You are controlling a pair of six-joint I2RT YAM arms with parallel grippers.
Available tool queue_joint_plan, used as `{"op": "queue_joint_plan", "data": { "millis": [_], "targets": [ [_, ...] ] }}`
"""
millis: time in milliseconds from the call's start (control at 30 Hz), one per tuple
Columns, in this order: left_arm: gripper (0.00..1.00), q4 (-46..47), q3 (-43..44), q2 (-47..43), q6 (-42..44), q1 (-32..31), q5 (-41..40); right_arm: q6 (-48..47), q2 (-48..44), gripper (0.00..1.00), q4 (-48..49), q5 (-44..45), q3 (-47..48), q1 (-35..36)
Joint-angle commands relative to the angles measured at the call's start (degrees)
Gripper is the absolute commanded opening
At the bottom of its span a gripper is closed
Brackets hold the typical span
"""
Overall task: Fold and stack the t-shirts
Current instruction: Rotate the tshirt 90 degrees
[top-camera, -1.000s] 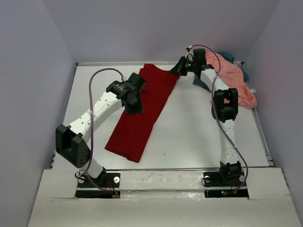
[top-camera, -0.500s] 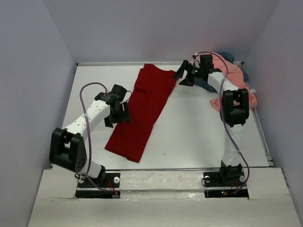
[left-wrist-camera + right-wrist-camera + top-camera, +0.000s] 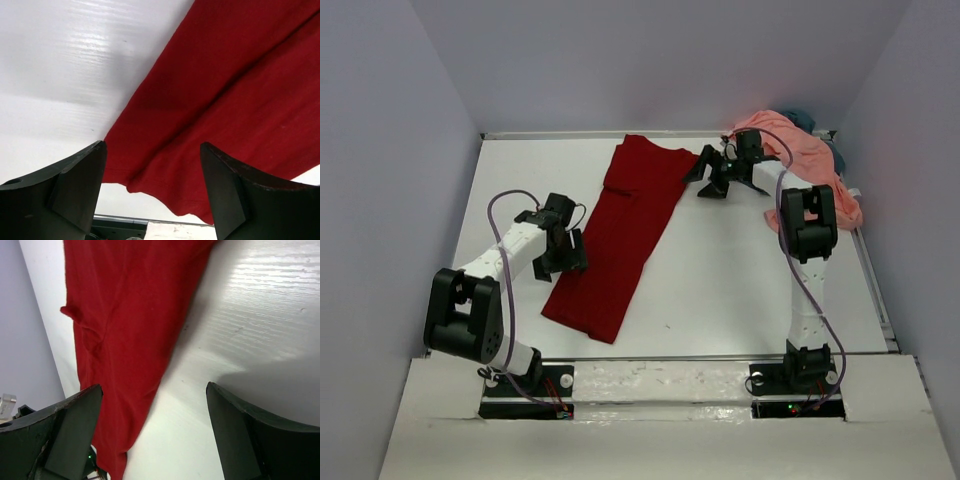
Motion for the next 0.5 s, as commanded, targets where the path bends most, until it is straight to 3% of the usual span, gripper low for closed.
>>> {"op": "queue_joint_plan", "data": {
  "millis": [0,467],
  "targets": [
    [0.84,1.67,-0.15,-1.00,2.10,0.23,1.68,-1.05,1.80,0.89,0.72,0.17,-0.18,0.16],
    [0.79,1.41,0.74,5.42,1.39,0.23,5.29,-0.26,4.96,0.88,0.64,0.26,2.55,0.16]
  ]
}}
